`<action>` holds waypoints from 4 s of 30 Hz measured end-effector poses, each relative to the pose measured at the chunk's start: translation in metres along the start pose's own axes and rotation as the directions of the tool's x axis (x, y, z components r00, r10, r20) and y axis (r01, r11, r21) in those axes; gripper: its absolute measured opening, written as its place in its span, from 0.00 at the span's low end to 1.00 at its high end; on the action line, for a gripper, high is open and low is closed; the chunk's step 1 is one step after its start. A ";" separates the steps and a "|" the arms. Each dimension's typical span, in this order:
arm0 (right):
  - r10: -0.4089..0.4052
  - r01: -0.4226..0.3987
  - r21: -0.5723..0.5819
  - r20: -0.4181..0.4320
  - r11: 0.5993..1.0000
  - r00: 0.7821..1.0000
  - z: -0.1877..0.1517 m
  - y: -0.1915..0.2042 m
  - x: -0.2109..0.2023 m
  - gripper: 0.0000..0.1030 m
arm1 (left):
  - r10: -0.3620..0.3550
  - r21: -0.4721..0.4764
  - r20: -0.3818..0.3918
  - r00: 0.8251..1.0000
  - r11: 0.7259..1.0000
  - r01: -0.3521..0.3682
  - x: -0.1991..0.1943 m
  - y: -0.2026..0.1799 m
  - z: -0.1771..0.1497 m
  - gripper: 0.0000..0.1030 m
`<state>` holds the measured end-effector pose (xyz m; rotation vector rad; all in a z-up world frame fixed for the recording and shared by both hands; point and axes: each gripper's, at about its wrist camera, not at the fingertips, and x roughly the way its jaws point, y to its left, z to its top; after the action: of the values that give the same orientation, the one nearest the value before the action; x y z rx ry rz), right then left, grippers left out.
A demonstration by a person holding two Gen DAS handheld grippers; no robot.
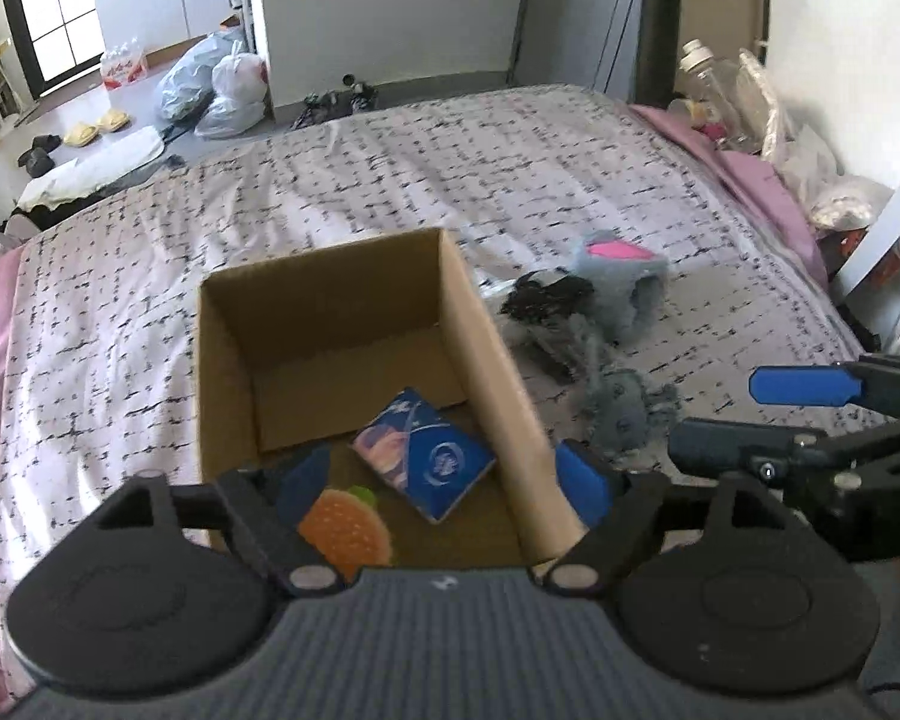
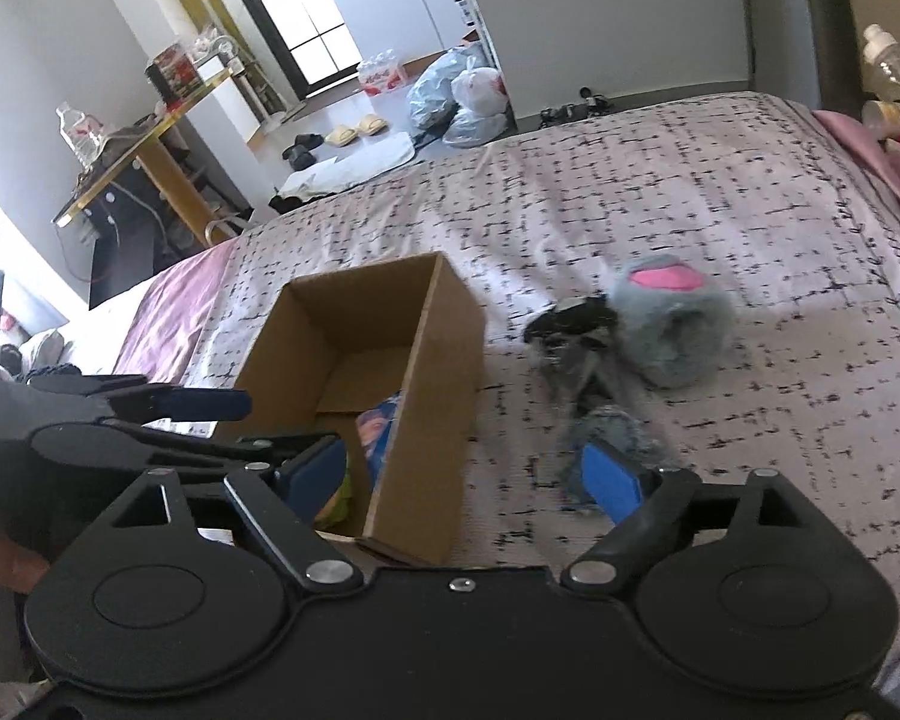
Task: Organize soft objects
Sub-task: 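Withdraw both tools from the box toward the grey cloth and black item, then grasp the plastic-wrapped black item with the left tool while the right tool grasps the grey knitted cloth, then lift the black item with the left tool while the right tool lifts the grey cloth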
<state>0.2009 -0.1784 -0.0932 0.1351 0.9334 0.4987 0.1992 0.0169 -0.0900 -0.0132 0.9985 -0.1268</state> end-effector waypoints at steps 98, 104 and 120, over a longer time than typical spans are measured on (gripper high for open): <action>0.124 -0.101 0.145 -0.162 0.984 0.979 -0.024 -0.131 0.066 0.19 | 0.090 -0.064 -0.194 0.977 0.993 -0.104 0.161 -0.102 0.079 0.59; 0.125 -0.098 0.170 -0.155 0.981 0.980 -0.019 -0.138 0.070 0.19 | 0.149 -0.029 -0.172 0.974 0.987 -0.156 0.170 -0.106 0.073 0.49; 0.043 -0.027 0.155 -0.100 0.988 0.994 -0.010 -0.136 0.048 0.18 | 0.011 -0.084 -0.165 0.986 0.996 -0.025 0.137 -0.106 0.051 0.35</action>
<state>0.2644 -0.2768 -0.1788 0.2673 1.0724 0.4696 0.3046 -0.1056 -0.1694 -0.0734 1.1681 -0.0692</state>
